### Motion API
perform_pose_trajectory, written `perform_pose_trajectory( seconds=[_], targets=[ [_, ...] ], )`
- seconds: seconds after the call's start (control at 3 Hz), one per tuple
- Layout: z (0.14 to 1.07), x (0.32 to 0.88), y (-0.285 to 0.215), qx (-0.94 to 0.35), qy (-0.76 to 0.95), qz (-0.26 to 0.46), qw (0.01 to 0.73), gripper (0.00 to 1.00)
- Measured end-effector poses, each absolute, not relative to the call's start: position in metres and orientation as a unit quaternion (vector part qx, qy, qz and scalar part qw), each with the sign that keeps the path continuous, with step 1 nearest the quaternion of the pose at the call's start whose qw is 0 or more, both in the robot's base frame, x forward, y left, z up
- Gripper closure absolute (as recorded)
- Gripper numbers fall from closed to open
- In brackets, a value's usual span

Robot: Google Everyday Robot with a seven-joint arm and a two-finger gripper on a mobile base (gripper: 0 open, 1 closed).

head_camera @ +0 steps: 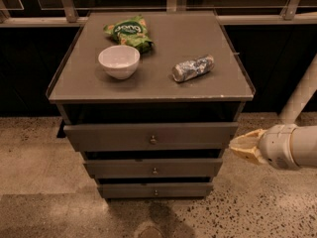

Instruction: Open top drawer

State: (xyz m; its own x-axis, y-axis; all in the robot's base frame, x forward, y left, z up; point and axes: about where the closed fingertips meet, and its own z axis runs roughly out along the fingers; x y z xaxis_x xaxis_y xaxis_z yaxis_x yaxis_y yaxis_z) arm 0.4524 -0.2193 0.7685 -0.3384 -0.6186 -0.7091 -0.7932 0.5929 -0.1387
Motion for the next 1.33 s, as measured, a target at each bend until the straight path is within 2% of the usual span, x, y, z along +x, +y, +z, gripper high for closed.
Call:
perform_pose_trajectory(
  seconds=[0.67,1.33],
  targets=[
    [0.744,0.52,-0.187,-0.447,0.74,0.133,0.486,1.0],
    [0.73,0.526,-0.187,-0.44,0.744,0.129,0.486,1.0]
  ],
)
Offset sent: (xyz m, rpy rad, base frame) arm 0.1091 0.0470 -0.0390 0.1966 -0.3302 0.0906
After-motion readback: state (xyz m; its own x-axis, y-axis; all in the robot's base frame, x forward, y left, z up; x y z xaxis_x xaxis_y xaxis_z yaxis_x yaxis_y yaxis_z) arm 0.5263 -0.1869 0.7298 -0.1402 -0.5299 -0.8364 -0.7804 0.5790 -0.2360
